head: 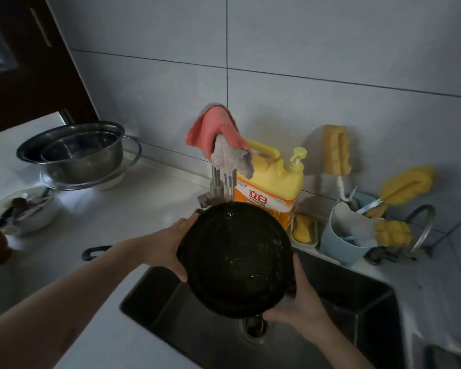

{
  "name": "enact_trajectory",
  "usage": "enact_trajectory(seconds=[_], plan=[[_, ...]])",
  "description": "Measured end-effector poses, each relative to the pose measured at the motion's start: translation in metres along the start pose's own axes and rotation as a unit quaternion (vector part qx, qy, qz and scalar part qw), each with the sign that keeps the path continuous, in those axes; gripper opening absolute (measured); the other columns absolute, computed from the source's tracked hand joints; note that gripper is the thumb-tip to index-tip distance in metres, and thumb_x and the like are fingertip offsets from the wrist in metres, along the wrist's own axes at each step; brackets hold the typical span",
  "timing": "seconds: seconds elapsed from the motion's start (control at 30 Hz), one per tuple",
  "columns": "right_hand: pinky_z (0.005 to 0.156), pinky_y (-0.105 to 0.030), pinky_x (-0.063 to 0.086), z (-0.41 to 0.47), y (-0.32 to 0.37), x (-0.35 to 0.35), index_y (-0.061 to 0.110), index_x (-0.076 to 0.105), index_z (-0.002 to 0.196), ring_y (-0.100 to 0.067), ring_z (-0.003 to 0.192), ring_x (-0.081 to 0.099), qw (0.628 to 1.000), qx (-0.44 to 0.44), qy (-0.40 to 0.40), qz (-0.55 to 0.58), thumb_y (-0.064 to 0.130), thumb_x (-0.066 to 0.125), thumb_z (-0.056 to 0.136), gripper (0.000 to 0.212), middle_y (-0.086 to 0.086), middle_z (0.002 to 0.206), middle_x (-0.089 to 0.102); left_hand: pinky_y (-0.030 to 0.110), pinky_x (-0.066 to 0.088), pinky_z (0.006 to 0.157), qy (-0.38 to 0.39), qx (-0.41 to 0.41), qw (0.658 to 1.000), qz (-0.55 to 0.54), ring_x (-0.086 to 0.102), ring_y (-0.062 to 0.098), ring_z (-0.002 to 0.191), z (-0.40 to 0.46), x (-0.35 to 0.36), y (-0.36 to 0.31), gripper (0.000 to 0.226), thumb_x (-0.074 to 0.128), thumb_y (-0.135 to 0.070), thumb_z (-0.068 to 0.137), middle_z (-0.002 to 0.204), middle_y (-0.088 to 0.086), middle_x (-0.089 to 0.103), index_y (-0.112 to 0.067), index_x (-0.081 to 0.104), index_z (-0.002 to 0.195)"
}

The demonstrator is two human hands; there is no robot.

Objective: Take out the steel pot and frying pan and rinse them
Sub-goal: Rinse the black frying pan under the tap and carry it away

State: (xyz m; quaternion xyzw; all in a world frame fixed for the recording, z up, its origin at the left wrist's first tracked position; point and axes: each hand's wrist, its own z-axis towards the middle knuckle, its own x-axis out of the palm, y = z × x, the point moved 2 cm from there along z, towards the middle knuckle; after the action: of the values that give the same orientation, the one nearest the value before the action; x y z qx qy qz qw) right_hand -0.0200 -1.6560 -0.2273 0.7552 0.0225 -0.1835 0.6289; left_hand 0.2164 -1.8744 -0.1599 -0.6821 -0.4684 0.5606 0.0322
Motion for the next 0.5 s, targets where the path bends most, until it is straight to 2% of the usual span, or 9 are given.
enact_trajectory(seconds=[0.03, 0.07, 0.17, 0.27, 0.33, 0.4, 0.5], plan=[[0.115, -0.026, 0.028, 0.001, 0.002, -0.005, 0.051, -0.001, 0.149, 0.012, 0.133, 0.028, 1.000, -0.008, -0.009, -0.017, 0.038, 0.099, 0.045, 0.144, 0.031, 0.145, 0.031, 0.036, 0.028, 0.114, -0.023, -0.003, 1.000, 0.001, 0.028, 0.014, 0.134, 0.001, 0.008, 0.003, 0.132, 0.089, -0.044, 0.053, 0.145, -0.013, 0.024, -0.047, -0.005, 0.146], [0.116, -0.032, 0.026, 0.000, 0.004, -0.010, 0.053, -0.002, 0.148, 0.009, 0.136, 0.027, 0.999, -0.014, -0.016, -0.028, 0.041, 0.099, 0.043, 0.146, 0.029, 0.147, 0.030, 0.039, 0.029, 0.115, -0.046, -0.007, 0.999, 0.007, 0.027, 0.016, 0.137, 0.003, 0.016, 0.004, 0.139, 0.089, -0.048, 0.051, 0.149, -0.011, 0.018, -0.046, -0.012, 0.147], [0.108, -0.024, 0.027, -0.004, 0.005, -0.027, 0.060, -0.005, 0.144, 0.015, 0.131, 0.028, 0.997, -0.022, -0.038, -0.060, 0.038, 0.099, 0.042, 0.147, 0.034, 0.144, 0.031, 0.038, 0.034, 0.113, -0.121, -0.018, 0.992, 0.026, 0.033, 0.015, 0.136, 0.009, 0.043, -0.002, 0.147, 0.088, -0.048, 0.050, 0.155, -0.013, 0.006, -0.043, -0.022, 0.146], [0.112, -0.024, 0.022, -0.011, -0.004, -0.042, 0.050, -0.014, 0.148, 0.010, 0.137, 0.022, 0.990, -0.031, -0.078, -0.114, 0.039, 0.096, 0.043, 0.152, 0.029, 0.150, 0.021, 0.025, 0.041, 0.102, -0.191, 0.012, 0.981, 0.039, 0.044, 0.012, 0.126, 0.014, 0.067, -0.015, 0.144, 0.087, -0.049, 0.056, 0.155, -0.013, 0.004, -0.035, -0.023, 0.148], [0.113, -0.025, 0.019, -0.016, -0.013, -0.049, 0.047, -0.021, 0.145, 0.009, 0.138, 0.013, 0.982, -0.033, -0.107, -0.153, 0.038, 0.094, 0.048, 0.151, 0.025, 0.151, 0.011, 0.025, 0.046, 0.097, -0.237, 0.049, 0.969, 0.055, 0.049, 0.015, 0.123, 0.017, 0.084, -0.019, 0.139, 0.084, -0.053, 0.062, 0.157, -0.006, 0.005, -0.032, -0.022, 0.149], [0.112, -0.024, 0.022, -0.020, -0.021, -0.055, 0.044, -0.026, 0.144, 0.016, 0.135, 0.008, 0.971, -0.054, -0.125, -0.195, 0.039, 0.092, 0.054, 0.149, 0.024, 0.152, 0.005, 0.027, 0.051, 0.094, -0.288, 0.075, 0.950, 0.090, 0.055, 0.020, 0.120, 0.018, 0.099, -0.020, 0.133, 0.080, -0.055, 0.067, 0.157, 0.005, 0.013, -0.029, -0.021, 0.150], [0.109, -0.033, 0.030, -0.025, -0.025, -0.065, 0.035, -0.020, 0.151, 0.019, 0.136, 0.008, 0.951, -0.098, -0.164, -0.244, 0.033, 0.088, 0.061, 0.141, 0.015, 0.156, 0.008, 0.031, 0.057, 0.083, -0.385, 0.107, 0.905, 0.148, 0.063, 0.027, 0.110, 0.014, 0.108, -0.025, 0.137, 0.089, -0.044, 0.061, 0.149, 0.016, 0.027, -0.015, -0.008, 0.154]])
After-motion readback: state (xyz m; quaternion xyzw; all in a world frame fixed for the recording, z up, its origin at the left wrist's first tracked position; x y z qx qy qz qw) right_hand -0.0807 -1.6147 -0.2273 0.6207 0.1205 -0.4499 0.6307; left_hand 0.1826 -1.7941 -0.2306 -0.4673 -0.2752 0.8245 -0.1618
